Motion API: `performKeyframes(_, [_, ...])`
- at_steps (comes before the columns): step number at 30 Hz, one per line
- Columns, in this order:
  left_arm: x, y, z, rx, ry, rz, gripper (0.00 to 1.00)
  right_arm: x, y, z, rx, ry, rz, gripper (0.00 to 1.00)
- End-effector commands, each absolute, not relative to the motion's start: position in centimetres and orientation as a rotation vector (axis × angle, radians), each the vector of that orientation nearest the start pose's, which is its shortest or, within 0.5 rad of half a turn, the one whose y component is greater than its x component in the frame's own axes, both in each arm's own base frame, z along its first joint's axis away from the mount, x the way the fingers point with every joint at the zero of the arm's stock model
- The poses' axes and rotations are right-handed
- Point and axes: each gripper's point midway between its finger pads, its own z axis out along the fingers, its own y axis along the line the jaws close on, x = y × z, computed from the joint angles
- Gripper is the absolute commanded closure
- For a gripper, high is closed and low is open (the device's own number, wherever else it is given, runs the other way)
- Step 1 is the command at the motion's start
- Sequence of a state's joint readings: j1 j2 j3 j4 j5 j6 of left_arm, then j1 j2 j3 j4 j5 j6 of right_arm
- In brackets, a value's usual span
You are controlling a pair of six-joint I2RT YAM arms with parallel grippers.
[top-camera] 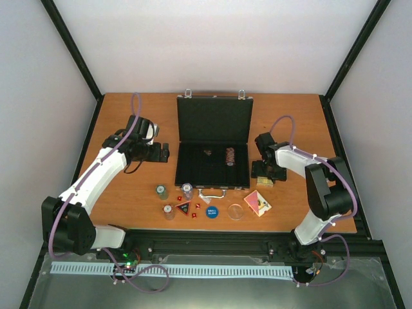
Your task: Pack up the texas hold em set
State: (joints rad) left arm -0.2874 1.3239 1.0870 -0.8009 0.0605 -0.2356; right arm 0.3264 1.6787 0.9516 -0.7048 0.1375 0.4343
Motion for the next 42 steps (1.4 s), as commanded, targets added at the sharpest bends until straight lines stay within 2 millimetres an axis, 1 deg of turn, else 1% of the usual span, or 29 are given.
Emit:
performKeyframes(1, [32.5, -10.8, 17.3, 0.082, 2.588, -0.28, 0.0, 29.5, 7.4, 0.5, 0.119, 2.98, -0.108, 0.13])
performKeyframes(4, [32.5, -10.8, 17.1, 0.076, 2.593, -0.28, 0.0, 29.1, 7.6, 0.4, 0.114, 2.991, -0.084, 0.23])
performKeyframes(6, [32.6, -10.8, 17.1, 0.074, 2.593, -0.279, 0.0, 28.6, 7.5, 0.3, 0.123, 2.999, -0.081, 0.29])
performKeyframes(9, [32.7, -10.8, 17.2, 0.07, 2.591, -0.282, 0.0, 28.1, 7.4, 0.7, 0.141, 2.995, -0.077, 0.33])
performKeyframes(12, [32.7, -10.8, 17.4, 0.067, 2.587, -0.281, 0.0, 28.1, 7.3, 1.8, 0.148, 2.973, -0.071, 0.36])
performKeyframes(14, [32.6, -10.8, 17.3, 0.066, 2.589, -0.28, 0.0, 28.5, 7.3, 3.1, 0.148, 2.949, -0.066, 0.37])
performKeyframes(17, [32.5, -10.8, 17.4, 0.062, 2.588, -0.283, 0.0, 29.4, 7.6, 5.6, 0.141, 2.904, -0.041, 0.39])
performKeyframes(18, [32.5, -10.8, 17.3, 0.062, 2.589, -0.281, 0.0, 29.8, 7.7, 6.8, 0.137, 2.881, -0.024, 0.39])
performKeyframes(22, [32.5, -10.7, 17.3, 0.057, 2.59, -0.277, 0.0, 30.7, 8.9, 10.3, 0.11, 2.83, 0.049, 0.41])
performKeyframes(25, [32.6, -10.7, 17.4, 0.053, 2.587, -0.276, 0.0, 31.6, 10.8, 12.4, 0.064, 2.79, 0.133, 0.42])
performKeyframes(28, [32.7, -10.7, 17.5, 0.049, 2.584, -0.277, 0.0, 32.6, 13.7, 14.2, -0.03, 2.743, 0.181, 0.42])
performKeyframes(32, [32.8, -10.7, 17.7, 0.046, 2.579, -0.278, 0.0, 33.6, 17.5, 15.2, -0.163, 2.708, 0.182, 0.41])
performKeyframes(34, [32.8, -10.7, 17.8, 0.044, 2.577, -0.277, 0.0, 34.0, 19.3, 15.4, -0.205, 2.693, 0.195, 0.41])
performKeyframes(38, [32.7, -10.5, 18.0, 0.031, 2.566, -0.274, 0.0, 34.9, 22.3, 15.0, -0.279, 2.67, 0.221, 0.41])
performKeyframes(40, [32.6, -10.5, 18.1, 0.02, 2.557, -0.276, 0.0, 35.2, 23.7, 14.7, -0.386, 2.637, 0.192, 0.4])
performKeyframes(42, [32.7, -10.4, 18.3, 0.007, 2.546, -0.281, 0.0, 35.4, 25.0, 14.0, -0.537, 2.61, 0.168, 0.4])
